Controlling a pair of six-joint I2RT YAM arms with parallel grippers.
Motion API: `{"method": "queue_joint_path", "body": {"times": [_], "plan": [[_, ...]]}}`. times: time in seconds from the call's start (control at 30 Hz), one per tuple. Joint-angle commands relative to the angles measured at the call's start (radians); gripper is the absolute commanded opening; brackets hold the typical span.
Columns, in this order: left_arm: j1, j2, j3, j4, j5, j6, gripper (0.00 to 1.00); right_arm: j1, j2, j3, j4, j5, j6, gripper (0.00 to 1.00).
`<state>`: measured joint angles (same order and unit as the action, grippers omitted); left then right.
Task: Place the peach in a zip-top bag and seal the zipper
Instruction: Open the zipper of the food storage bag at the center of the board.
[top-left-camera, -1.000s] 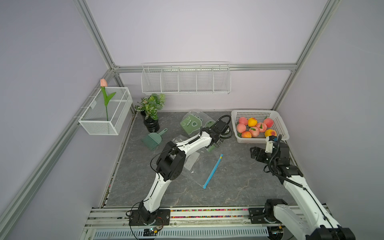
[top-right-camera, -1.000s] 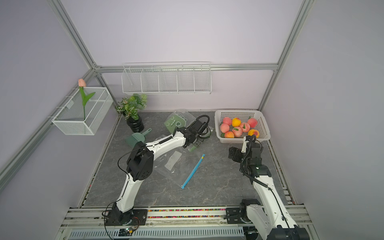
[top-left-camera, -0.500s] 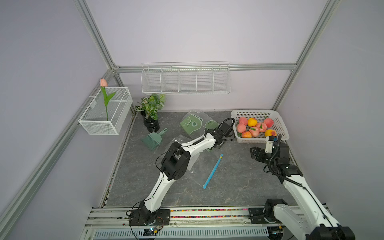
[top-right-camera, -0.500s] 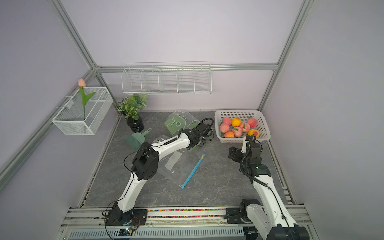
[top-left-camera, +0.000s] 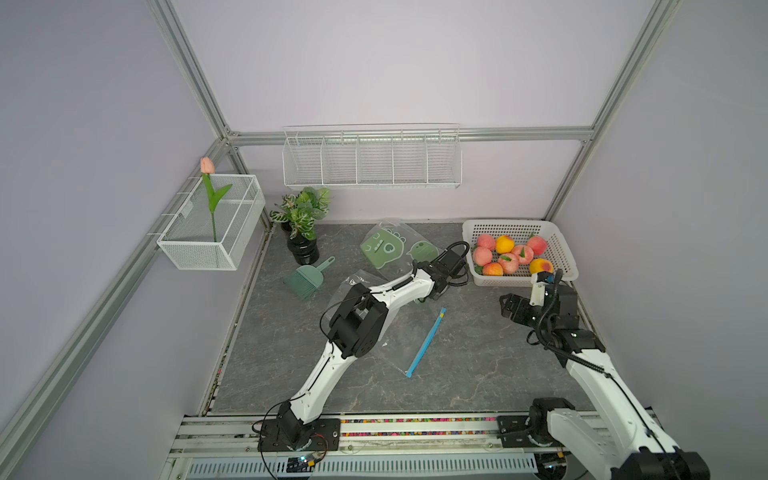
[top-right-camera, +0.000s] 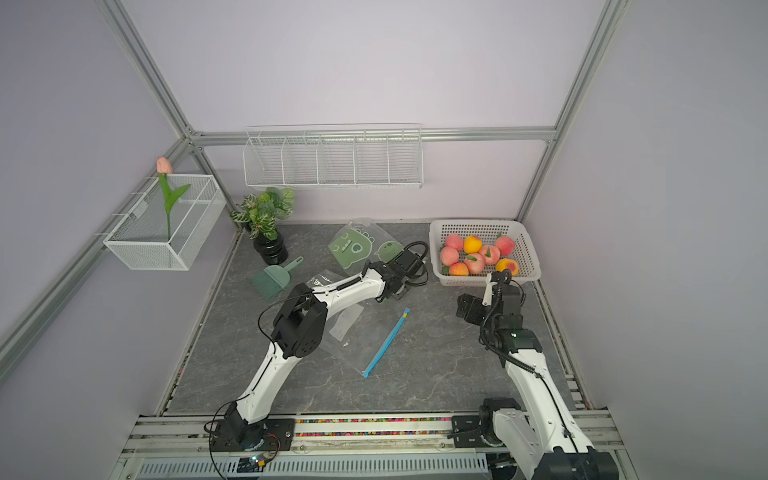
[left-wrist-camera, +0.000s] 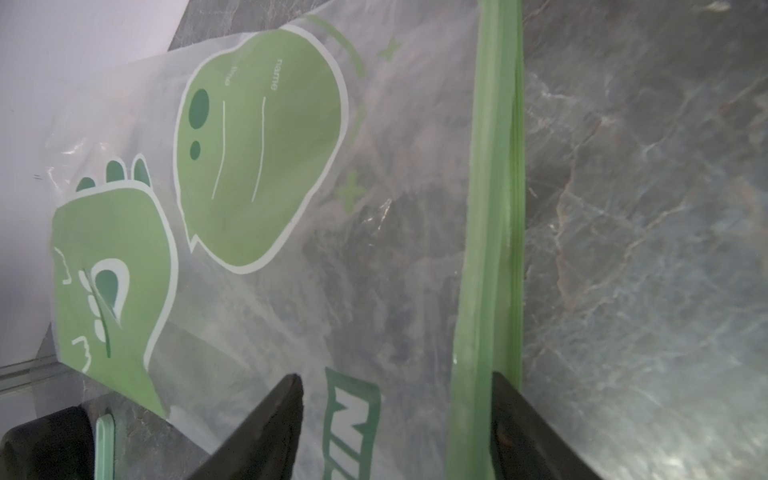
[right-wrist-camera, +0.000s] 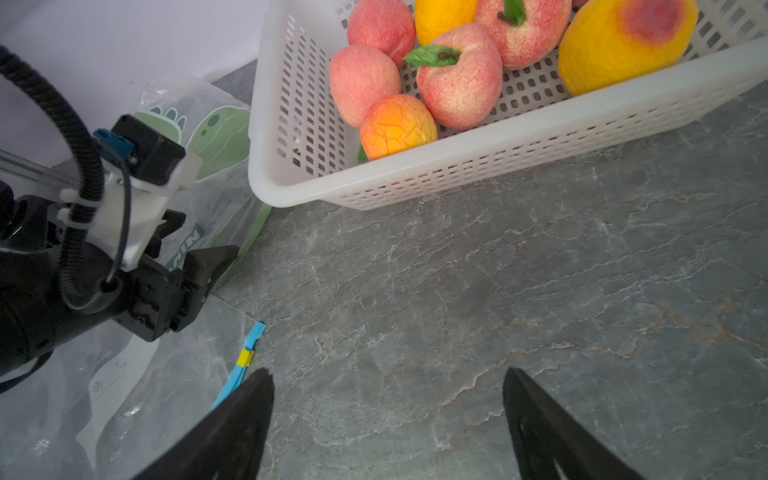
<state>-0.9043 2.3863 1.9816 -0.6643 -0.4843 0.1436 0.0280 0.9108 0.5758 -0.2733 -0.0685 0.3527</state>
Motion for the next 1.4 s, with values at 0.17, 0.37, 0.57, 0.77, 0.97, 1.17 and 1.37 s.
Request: {"method": "queue_joint_path", "body": {"times": [0.17, 0.37, 0.57, 0.77, 0.97, 1.17, 1.37], "plan": [[-0.003, 0.038, 0.056, 0.0, -0.026, 0.025, 0.54, 0.004, 0.01, -0.005, -0.004, -0.003, 0.028, 0.89], [0.0, 0.04, 0.056, 0.021, -0.024, 0.04, 0.21, 0.005, 0.013, -0.002, -0.007, -0.002, 0.026, 0.89], [0.022, 0.024, 0.056, 0.028, 0.009, 0.019, 0.0, 0.006, 0.017, 0.003, -0.006, -0.019, 0.027, 0.89], [0.046, -0.09, 0.013, 0.026, 0.091, -0.088, 0.0, 0.026, 0.033, 0.042, 0.005, -0.088, 0.026, 0.89], [0.076, -0.187, 0.027, -0.03, 0.216, -0.263, 0.0, 0.097, 0.095, 0.141, 0.02, -0.169, 0.07, 0.89], [0.113, -0.253, 0.047, -0.057, 0.319, -0.408, 0.0, 0.14, 0.229, 0.273, 0.055, -0.249, 0.144, 0.89], [0.117, -0.305, 0.061, -0.092, 0.348, -0.53, 0.0, 0.206, 0.383, 0.44, 0.057, -0.311, 0.166, 0.89]]}}
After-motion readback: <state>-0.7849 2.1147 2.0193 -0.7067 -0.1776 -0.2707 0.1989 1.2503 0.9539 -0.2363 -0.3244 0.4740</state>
